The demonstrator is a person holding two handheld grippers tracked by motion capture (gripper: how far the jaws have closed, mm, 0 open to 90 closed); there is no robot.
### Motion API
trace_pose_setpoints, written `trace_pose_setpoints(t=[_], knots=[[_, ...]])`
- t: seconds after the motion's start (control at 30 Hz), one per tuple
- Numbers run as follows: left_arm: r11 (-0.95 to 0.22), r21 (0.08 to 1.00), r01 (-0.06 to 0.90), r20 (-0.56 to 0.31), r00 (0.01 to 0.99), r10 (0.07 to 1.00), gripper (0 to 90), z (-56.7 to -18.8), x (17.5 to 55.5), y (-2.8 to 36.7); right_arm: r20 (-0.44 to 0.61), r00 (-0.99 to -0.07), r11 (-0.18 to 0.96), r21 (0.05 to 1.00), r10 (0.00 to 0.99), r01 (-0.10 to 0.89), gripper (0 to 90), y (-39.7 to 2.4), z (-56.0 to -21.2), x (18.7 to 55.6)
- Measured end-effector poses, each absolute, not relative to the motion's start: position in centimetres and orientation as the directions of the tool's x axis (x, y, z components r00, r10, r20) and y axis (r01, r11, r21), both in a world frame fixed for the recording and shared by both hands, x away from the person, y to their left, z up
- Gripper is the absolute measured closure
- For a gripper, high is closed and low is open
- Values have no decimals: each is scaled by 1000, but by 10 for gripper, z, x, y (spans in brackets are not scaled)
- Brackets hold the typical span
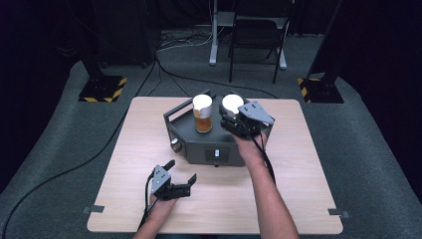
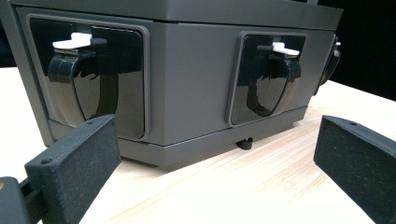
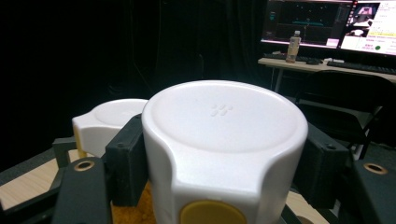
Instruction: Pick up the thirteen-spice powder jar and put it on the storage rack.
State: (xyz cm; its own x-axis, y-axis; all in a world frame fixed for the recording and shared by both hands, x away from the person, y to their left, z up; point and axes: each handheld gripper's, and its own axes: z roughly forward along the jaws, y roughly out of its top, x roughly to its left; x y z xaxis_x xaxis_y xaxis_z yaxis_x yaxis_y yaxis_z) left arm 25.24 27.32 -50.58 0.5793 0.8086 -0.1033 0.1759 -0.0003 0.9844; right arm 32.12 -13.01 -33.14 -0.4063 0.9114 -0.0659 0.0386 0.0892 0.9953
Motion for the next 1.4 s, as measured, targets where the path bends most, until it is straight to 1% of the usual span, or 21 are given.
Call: trace_pose_setpoints(t=[0.3,0.77,1.2,1.4], knots=[[7,985,173,-108,581,807,2,-506,252,274,-35,-376,64,996,926,64,295,-131,-338,330],[22,984,174,-121,588,800,2,-508,253,277,-52,-370,94,991,928,96,294,-122,-340,339],[31,984,174,-130,591,796,2,-509,253,279,-35,-355,93,985,934,147,294,-117,-342,347],[30,984,174,-129,591,796,2,-509,253,278,-9,-344,65,986,939,151,293,-119,-345,346]])
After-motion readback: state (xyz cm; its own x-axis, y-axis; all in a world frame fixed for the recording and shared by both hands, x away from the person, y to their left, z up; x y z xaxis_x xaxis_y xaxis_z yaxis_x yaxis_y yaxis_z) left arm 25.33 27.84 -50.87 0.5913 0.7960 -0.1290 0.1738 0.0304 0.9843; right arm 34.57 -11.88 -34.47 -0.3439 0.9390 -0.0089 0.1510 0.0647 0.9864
